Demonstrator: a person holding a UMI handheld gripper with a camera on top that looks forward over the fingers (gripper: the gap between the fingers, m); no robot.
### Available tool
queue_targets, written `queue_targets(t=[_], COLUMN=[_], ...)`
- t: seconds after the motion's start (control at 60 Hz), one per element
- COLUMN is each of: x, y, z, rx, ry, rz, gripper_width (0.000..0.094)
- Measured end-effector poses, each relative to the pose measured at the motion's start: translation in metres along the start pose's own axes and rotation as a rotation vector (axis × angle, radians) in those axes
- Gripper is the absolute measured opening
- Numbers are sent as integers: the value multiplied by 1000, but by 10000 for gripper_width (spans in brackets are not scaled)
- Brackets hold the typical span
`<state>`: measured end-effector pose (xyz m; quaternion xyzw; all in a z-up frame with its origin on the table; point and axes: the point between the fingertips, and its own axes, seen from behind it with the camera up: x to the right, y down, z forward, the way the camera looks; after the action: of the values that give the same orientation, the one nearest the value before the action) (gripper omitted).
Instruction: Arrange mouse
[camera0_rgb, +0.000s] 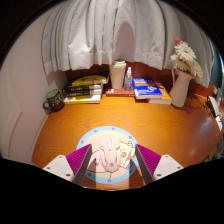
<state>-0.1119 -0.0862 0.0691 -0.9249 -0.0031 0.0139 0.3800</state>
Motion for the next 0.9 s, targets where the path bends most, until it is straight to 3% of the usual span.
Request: queue_targets(t=[0.417, 0.9], x=[15, 76], y=[-41, -43], z=[-182, -247], rx=[205, 276], ry=[-81, -55], rz=[-36, 23], gripper_width=[854, 849])
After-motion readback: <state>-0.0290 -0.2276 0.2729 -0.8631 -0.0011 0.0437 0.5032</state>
